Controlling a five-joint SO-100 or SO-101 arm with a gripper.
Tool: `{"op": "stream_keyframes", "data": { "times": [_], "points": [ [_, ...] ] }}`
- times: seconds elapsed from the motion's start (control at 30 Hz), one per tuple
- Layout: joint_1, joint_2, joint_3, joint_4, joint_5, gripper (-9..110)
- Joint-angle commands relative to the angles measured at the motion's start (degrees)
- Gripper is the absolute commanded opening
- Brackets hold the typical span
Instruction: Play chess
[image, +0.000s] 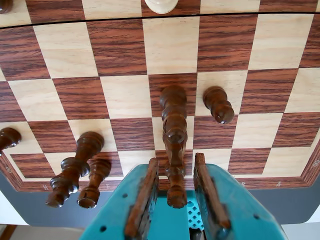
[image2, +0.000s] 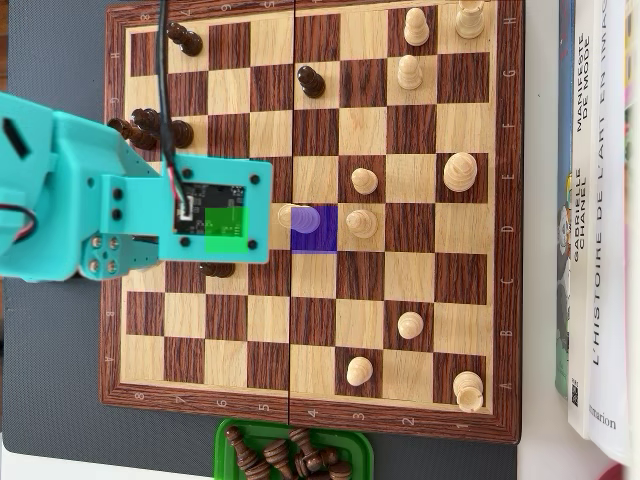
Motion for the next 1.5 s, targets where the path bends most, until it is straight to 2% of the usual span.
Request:
{"op": "stream_keyframes", "data": {
  "times": [0.0,0.23,1.3,1.47],
  "points": [
    [0.5,-1.3,-2.6,-0.1,-0.2,12],
    [0.5,-3.0,-2.1,-3.6,-0.2,12],
    [1.3,-11.0,-2.6,-3.8,-0.2,12],
    [0.7,-11.2,-1.9,-6.6,-0.3,12]
  ]
}}
